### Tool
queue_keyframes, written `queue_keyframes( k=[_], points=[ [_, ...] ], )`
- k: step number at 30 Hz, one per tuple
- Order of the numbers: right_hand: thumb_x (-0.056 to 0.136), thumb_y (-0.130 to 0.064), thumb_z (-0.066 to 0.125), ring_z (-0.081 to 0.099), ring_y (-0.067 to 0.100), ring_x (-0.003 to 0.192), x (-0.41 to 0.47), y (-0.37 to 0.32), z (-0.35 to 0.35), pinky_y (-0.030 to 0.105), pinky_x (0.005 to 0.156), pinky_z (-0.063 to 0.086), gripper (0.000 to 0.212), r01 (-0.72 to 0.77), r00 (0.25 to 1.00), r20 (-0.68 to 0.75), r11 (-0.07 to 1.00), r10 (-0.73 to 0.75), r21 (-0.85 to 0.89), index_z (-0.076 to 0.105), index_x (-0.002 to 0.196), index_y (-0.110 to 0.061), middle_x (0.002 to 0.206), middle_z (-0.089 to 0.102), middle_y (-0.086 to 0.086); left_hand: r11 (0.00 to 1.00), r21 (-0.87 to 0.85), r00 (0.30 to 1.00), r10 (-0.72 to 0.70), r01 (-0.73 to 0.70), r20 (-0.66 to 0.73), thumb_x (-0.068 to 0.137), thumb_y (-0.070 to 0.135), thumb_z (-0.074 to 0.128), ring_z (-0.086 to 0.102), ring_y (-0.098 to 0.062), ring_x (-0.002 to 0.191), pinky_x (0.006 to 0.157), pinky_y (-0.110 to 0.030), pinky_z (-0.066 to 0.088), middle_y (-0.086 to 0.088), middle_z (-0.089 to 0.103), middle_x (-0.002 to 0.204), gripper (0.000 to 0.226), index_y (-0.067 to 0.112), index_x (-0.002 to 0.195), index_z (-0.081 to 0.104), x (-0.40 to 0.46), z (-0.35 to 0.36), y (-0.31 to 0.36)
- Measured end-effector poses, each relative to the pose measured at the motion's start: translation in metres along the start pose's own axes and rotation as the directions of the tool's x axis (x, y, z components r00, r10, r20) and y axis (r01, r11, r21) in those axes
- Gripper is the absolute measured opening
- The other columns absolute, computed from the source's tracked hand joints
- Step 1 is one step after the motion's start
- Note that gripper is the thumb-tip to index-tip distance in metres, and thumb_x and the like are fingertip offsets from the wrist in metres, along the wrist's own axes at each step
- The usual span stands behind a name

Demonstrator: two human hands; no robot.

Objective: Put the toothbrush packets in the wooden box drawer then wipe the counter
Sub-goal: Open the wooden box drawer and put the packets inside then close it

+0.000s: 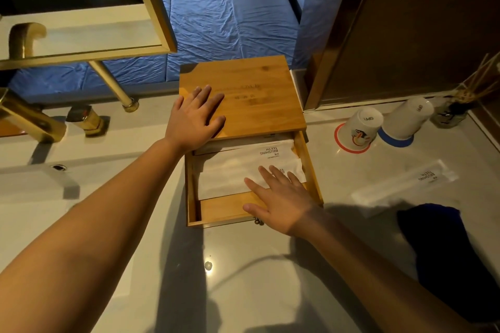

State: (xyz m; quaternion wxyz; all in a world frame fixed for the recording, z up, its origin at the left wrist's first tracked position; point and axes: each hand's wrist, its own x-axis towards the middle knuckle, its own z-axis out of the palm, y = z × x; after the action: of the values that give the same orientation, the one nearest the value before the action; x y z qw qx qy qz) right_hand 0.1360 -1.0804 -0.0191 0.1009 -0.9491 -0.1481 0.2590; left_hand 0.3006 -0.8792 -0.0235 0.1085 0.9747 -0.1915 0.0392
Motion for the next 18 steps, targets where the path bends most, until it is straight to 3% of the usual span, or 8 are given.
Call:
queue_keyframes(
  k=[11, 13, 15, 16, 18],
  points=[
    [0.091, -0.060, 0.021, -0.010, 0.018, 0.145, -0.001, 0.001, -0.007, 0.043, 0.117, -0.003, 0.059, 0.029, 0.998, -0.053, 0.993, -0.023, 0.117, 0.011, 0.145, -0.038, 0.159, -0.003, -0.001, 1.000, 0.009, 1.000, -0.003, 0.003, 0.014, 0.088, 0.056, 0.028, 0.015, -0.023, 0.147, 0.115, -0.047, 0.013, -0.004, 0.023, 0.157, 0.060, 0.034, 0.145, 0.028, 0.001, 0.000, 0.001],
    [0.093, -0.054, 0.025, -0.004, 0.017, 0.146, -0.009, 0.004, -0.008, 0.040, 0.117, 0.003, 0.054, 0.065, 0.989, -0.139, 0.983, -0.042, 0.170, 0.019, 0.144, -0.037, 0.159, 0.004, -0.002, 1.000, 0.007, 1.000, -0.006, 0.006, 0.016, 0.088, 0.057, 0.027, 0.015, -0.022, 0.147, 0.115, -0.047, 0.013, -0.004, 0.022, 0.158, 0.060, 0.035, 0.145, 0.028, 0.001, 0.000, 0.001],
    [0.094, -0.050, 0.028, 0.013, 0.016, 0.144, -0.023, 0.013, -0.008, 0.040, 0.116, 0.017, 0.050, 0.121, 0.958, -0.284, 0.963, -0.049, 0.241, 0.031, 0.141, -0.033, 0.156, 0.022, -0.002, 1.000, 0.009, 1.000, -0.003, 0.003, 0.020, 0.088, 0.057, 0.026, 0.014, -0.022, 0.147, 0.115, -0.047, 0.012, -0.004, 0.022, 0.158, 0.061, 0.035, 0.145, 0.027, 0.001, -0.001, 0.001],
    [0.094, -0.047, 0.029, 0.026, 0.017, 0.140, -0.031, 0.020, -0.007, 0.040, 0.114, 0.027, 0.049, 0.154, 0.922, -0.383, 0.957, -0.050, 0.248, 0.040, 0.137, -0.028, 0.150, 0.034, 0.001, 1.000, 0.013, 1.000, -0.002, 0.002, 0.024, 0.088, 0.057, 0.026, 0.014, -0.022, 0.147, 0.115, -0.046, 0.012, -0.004, 0.022, 0.158, 0.061, 0.034, 0.145, 0.027, 0.001, -0.001, 0.001],
    [0.094, -0.034, 0.038, 0.051, 0.020, 0.121, -0.047, 0.043, 0.000, 0.036, 0.101, 0.045, 0.040, 0.193, 0.782, -0.621, 0.968, -0.054, 0.158, 0.057, 0.124, -0.015, 0.130, 0.058, 0.009, 1.000, 0.027, 0.999, -0.007, 0.006, 0.031, 0.088, 0.057, 0.026, 0.014, -0.022, 0.147, 0.115, -0.046, 0.012, -0.004, 0.021, 0.158, 0.061, 0.034, 0.145, 0.027, 0.001, -0.002, 0.001]
  ],
)
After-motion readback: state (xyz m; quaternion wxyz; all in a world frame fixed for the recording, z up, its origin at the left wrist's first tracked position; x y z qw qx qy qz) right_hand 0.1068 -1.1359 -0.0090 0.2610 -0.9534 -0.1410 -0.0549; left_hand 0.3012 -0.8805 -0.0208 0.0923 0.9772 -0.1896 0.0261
